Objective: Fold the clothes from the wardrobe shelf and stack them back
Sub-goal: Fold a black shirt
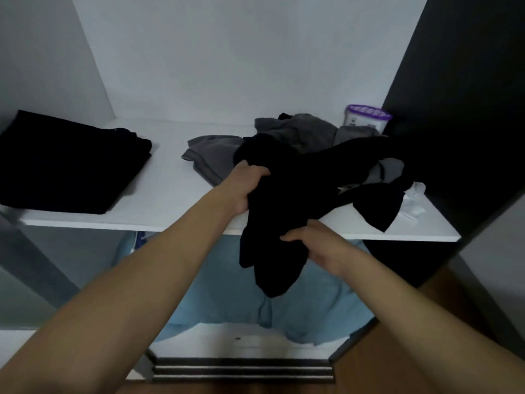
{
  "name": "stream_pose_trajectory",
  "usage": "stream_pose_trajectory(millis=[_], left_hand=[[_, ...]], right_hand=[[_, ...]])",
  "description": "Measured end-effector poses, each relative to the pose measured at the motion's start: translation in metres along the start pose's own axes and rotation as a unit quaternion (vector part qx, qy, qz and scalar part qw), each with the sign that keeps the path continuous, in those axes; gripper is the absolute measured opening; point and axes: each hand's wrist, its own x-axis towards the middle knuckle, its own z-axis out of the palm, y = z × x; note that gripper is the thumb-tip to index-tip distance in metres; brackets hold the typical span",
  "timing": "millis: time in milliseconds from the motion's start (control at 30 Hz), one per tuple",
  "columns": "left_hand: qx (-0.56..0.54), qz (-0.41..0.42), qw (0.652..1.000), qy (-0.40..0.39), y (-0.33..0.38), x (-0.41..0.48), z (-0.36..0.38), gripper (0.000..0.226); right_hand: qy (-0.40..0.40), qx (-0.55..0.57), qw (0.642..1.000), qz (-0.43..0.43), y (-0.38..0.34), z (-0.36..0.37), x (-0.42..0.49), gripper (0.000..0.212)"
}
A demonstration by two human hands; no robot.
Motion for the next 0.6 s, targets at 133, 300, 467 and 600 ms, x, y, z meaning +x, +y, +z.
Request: stream_pose_trajectory(millis=[133, 300, 467, 600], left_hand=[[0.056, 0.025, 0.996, -0.069, 0.001, -0.04, -0.027, 0.028], [0.151, 0.033, 0.981, -0.121, -0.019, -0.084, -0.059, 0.028], [0.204, -0.023, 0.957, -0.206, -0.057, -0.121, -0.074, 0.034], [0.168, -0.09, 0.957, -0.22, -0.083, -0.141, -0.091, 0.046]], right_hand=[[0.129, -0.043, 0.99, -0.02, 0.004, -0.006, -0.027, 0.015], [0.228, 0.004, 0.967, -0.114, -0.006, 0.024, -0.061, 0.038], [0.069, 0.076, 0.994, -0.038, 0.018, 0.083, -0.081, 0.037], [0.086, 0.159, 0.983, 0.01, 0.058, 0.108, -0.085, 0.023]])
